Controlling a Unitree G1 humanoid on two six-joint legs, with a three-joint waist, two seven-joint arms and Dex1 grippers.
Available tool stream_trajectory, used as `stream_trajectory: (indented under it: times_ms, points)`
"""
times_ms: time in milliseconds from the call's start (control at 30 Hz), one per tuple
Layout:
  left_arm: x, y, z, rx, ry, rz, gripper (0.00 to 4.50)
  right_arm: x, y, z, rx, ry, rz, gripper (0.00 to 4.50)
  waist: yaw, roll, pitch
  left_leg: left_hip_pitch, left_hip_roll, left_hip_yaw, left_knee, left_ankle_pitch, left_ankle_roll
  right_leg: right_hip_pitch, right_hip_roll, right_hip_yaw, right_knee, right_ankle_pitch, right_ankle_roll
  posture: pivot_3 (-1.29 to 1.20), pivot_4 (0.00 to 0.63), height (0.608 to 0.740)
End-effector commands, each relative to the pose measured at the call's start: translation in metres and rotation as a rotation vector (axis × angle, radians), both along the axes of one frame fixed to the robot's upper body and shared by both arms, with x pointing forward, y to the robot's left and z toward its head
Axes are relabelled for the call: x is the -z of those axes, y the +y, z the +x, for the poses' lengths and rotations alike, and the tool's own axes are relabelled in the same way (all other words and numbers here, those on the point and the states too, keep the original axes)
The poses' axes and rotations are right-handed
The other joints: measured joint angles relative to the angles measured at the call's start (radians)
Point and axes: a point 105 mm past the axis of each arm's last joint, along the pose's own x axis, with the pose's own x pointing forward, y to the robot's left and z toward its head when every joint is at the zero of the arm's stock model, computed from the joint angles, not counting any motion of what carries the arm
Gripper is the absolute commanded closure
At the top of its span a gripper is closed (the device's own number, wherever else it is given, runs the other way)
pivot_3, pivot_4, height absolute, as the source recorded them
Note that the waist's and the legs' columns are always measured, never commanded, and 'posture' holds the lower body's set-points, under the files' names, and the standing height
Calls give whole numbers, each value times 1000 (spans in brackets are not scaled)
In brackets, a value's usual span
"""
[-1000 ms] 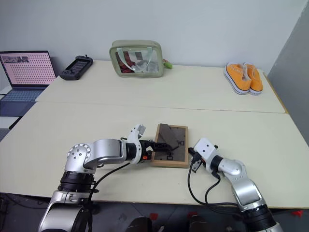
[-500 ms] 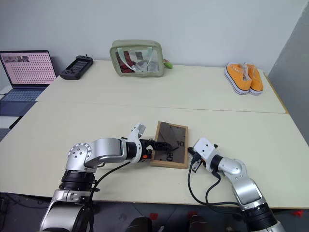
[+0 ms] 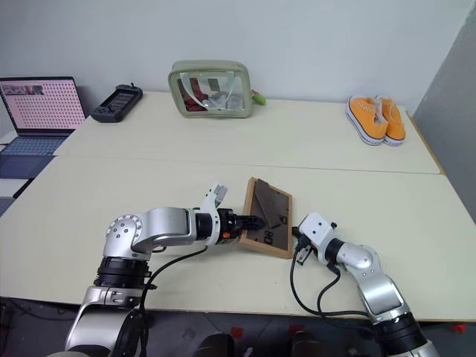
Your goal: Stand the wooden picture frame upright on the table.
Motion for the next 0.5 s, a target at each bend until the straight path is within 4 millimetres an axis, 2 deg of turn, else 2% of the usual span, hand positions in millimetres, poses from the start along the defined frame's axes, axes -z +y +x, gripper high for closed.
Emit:
stream_trajectory:
  times_ms: [33, 167, 333, 500]
  points:
    - [-13, -5, 1, 32, -42, -28, 3226, -15, 3, 2, -20, -66, 14, 4500, 0, 0, 0, 0, 0, 0, 0, 0, 0, 0, 0, 0, 0, 0, 0, 0, 150, 740]
    - [-21, 1, 6, 31, -73, -16, 3226, -14, -3, 4, -9, -69, 1, 4500, 0, 0, 0, 0, 0, 0, 0, 0, 0, 0, 0, 0, -1, 0, 0, 0, 150, 740]
    - [-60, 26, 41, -61, -293, 1, 3226, -19, -25, 12, 36, -87, -27, 4500, 0, 0, 1, -2, 0, 0, 0, 0, 0, -2, 0, 0, -1, 0, 1, 0, 150, 740]
    - [-86, 45, 63, -84, -525, 54, 3226, -33, -44, 19, 61, -113, -29, 4500, -1, 0, 2, -3, 0, 0, -3, 0, 0, -2, 0, 0, -7, 1, 1, 0, 150, 740]
